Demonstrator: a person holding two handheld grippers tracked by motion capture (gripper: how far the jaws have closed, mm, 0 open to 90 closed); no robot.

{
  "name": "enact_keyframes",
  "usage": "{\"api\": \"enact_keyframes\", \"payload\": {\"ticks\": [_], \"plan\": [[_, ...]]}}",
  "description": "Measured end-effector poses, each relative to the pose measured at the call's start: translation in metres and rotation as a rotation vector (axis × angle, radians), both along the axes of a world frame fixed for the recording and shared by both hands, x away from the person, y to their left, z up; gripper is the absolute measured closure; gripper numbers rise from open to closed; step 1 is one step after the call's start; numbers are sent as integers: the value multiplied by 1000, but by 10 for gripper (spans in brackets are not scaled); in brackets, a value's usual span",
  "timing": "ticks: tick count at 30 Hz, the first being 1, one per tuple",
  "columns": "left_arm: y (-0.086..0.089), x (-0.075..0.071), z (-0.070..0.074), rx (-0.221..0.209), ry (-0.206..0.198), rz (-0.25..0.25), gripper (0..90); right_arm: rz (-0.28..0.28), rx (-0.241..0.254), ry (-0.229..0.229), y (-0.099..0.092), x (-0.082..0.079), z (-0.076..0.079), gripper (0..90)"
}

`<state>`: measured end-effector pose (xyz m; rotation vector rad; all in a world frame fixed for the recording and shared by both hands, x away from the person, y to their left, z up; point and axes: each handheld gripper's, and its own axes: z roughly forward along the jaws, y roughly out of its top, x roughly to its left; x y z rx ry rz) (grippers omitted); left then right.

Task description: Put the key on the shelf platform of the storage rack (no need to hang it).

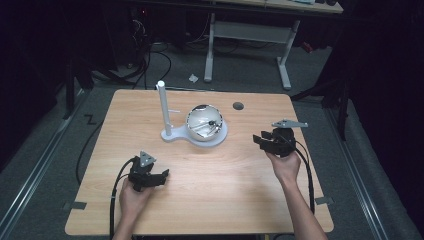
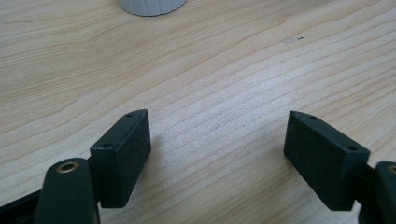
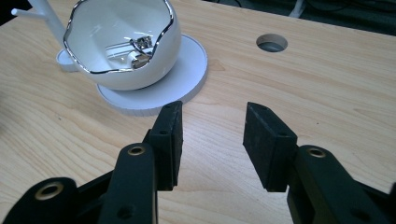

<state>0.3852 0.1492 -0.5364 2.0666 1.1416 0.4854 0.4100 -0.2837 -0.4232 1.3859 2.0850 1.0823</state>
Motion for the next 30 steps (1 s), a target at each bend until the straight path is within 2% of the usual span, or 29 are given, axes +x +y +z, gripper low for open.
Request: {"api": "enact_keyframes", "payload": {"ticks": [2,5,9,11,14,30], "plan": [[0,0,0,1,0,-1,235,-2,21,-2,-2,-3,-3,580],[0,0,0,0,0,0,235,-4,16,8,-4,-6,-7,580],[0,0,0,1,0,-1,234,-10,40,10,-7,-13,-11,580],[0,0,0,0,0,0,234,-5,30,8,-7,-15,-12,580],[0,0,0,0,0,0,234,-3,44,-3,-8,-20,-12,580],[0,0,0,2,0,-1,234,22,47,-10,-3,-38,-20,579]]}}
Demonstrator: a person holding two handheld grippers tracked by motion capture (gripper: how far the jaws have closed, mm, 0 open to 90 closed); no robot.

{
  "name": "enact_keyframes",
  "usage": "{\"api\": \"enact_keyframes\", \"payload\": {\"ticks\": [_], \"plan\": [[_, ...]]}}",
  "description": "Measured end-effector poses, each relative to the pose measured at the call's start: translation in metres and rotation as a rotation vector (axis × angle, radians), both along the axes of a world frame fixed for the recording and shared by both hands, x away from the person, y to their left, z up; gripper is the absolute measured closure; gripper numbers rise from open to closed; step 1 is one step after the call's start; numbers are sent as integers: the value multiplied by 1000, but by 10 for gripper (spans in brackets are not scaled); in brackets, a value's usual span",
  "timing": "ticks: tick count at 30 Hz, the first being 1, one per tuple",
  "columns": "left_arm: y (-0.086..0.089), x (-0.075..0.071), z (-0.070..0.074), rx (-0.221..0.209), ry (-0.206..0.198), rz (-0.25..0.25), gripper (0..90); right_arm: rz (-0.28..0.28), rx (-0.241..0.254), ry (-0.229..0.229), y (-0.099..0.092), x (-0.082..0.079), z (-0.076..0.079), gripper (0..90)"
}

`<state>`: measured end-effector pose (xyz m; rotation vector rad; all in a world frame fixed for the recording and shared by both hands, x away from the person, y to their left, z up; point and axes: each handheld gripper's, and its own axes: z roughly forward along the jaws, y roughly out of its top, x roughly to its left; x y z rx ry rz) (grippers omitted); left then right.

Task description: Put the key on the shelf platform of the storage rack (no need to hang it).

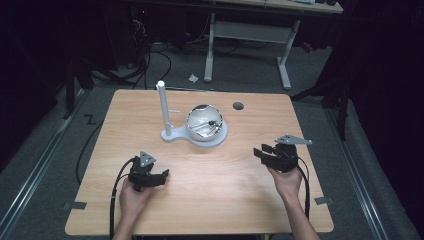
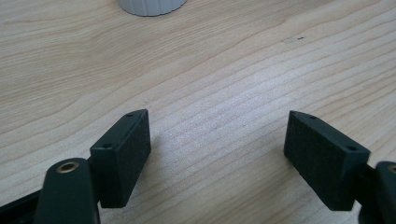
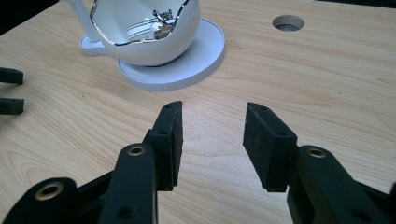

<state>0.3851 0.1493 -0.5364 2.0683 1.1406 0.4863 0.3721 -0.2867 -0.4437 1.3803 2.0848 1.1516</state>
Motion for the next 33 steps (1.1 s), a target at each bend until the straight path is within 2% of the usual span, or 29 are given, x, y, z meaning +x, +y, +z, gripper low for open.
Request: {"api": "enact_keyframes", "payload": {"ticks": [10,33], "plan": [[0,0,0,0,0,0,234,25,-2,-14,9,-7,0,580],[0,0,0,-1,0,1,234,37,19,25,13,-20,-31,577]]}}
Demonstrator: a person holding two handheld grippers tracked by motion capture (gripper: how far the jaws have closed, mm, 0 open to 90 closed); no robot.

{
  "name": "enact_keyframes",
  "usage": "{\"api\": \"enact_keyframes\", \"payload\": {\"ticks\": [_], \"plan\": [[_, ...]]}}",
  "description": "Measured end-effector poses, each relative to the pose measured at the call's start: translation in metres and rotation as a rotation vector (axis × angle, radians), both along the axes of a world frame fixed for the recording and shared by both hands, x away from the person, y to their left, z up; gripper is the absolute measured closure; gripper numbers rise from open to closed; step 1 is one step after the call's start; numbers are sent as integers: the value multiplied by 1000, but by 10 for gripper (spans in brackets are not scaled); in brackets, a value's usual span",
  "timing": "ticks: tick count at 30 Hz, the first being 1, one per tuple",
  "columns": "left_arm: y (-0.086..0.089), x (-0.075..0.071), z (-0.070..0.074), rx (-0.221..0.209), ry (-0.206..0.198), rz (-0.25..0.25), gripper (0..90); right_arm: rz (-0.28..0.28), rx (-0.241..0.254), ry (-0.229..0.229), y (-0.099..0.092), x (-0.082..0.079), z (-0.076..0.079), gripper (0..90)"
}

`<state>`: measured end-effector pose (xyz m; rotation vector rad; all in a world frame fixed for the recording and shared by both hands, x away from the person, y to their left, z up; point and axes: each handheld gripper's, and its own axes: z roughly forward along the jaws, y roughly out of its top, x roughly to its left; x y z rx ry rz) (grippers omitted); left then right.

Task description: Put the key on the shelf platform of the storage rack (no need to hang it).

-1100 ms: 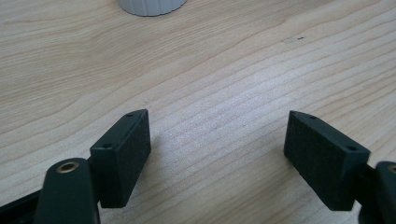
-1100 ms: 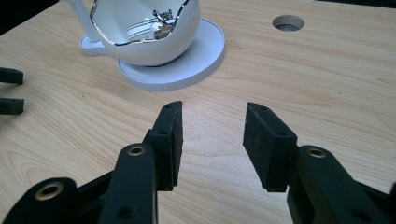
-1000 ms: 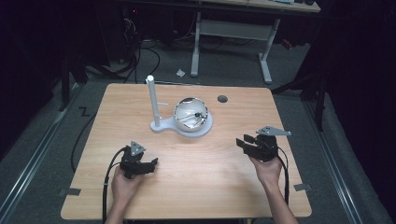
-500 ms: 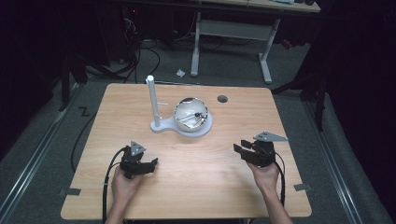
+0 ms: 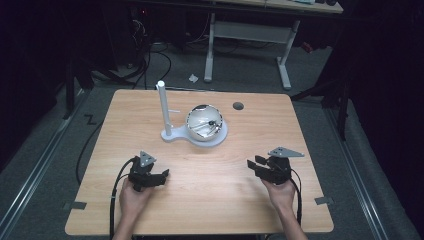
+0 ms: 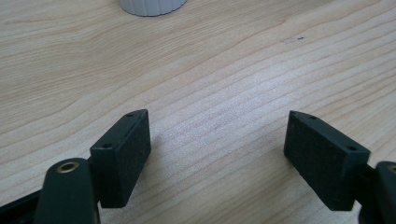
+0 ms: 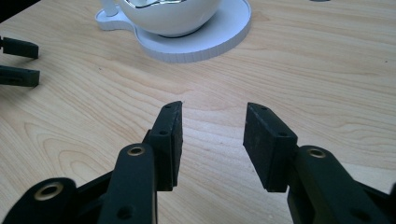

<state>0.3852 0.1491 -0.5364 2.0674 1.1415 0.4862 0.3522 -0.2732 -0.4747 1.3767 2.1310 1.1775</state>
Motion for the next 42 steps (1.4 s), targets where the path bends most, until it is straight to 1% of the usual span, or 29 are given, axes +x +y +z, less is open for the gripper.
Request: {"api": "enact_keyframes", "payload": {"ticks": [3,8,9,13,20,29,33,38,42], "plan": [[0,0,0,1,0,-1,234,4,3,-1,1,0,-3,576],[0,0,0,0,0,0,234,15,1,15,8,-1,-10,573],[0,0,0,0,0,0,234,23,-3,12,8,0,-12,573],[0,0,0,0,0,0,234,24,5,28,13,-2,-17,572],[0,0,0,0,0,0,234,32,6,36,16,-3,-27,567],[0,0,0,1,0,-1,234,28,4,55,23,-5,-37,565],[0,0,0,0,0,0,234,31,0,52,26,-6,-40,563],[0,0,0,0,0,0,234,34,-22,50,28,-6,-44,554],[0,0,0,1,0,0,234,19,-16,55,29,-7,-48,538]]}}
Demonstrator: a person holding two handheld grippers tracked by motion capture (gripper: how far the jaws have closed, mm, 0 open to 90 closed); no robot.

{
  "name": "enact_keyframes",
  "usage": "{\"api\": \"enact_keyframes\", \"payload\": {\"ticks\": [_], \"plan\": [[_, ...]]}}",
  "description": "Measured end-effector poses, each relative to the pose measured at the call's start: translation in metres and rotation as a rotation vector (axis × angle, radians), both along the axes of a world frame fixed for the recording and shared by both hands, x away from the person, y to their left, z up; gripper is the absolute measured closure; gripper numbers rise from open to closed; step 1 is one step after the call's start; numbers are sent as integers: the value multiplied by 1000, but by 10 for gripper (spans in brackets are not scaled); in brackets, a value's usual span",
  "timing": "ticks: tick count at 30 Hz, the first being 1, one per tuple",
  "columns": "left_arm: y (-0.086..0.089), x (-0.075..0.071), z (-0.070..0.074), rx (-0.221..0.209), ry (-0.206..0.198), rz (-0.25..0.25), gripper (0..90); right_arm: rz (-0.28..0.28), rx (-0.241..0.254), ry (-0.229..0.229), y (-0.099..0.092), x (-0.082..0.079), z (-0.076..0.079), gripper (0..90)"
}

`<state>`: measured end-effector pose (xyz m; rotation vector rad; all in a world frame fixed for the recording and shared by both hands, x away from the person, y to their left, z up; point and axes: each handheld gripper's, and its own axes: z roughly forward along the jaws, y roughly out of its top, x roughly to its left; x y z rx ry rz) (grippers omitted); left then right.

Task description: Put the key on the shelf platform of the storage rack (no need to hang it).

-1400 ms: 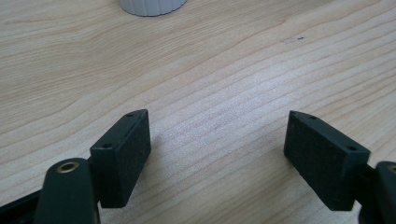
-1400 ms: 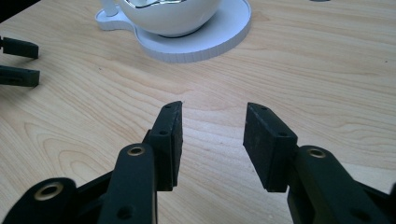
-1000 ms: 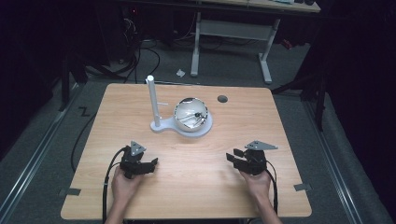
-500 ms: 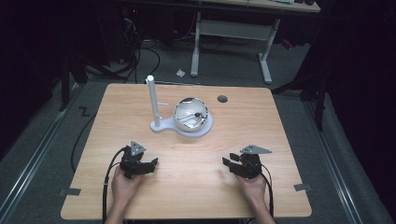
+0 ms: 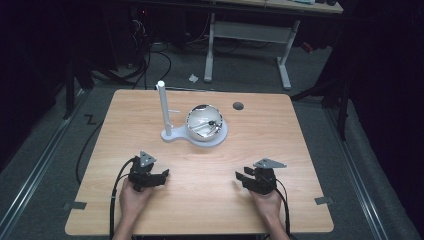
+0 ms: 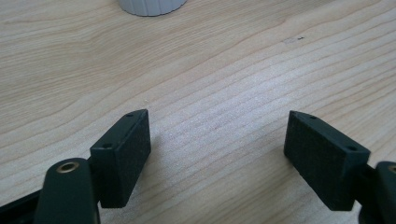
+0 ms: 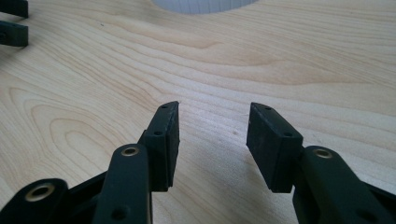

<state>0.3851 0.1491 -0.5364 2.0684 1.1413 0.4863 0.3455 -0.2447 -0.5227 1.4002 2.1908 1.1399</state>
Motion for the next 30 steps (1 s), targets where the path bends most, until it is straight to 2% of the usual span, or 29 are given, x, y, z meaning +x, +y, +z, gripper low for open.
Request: {"api": "enact_keyframes", "payload": {"ticks": [8,17,22,26,30], "plan": [[0,0,0,2,0,-2,233,0,-50,0,6,1,-5,526],[0,0,0,2,0,-4,233,4,-83,-10,8,1,-8,505],[0,0,0,2,0,-5,233,24,-127,-28,12,0,-8,464],[0,0,0,2,0,-5,232,37,-182,-47,16,-1,-9,413],[0,-1,0,0,-1,-5,232,38,-179,-45,15,0,-9,404]]}}
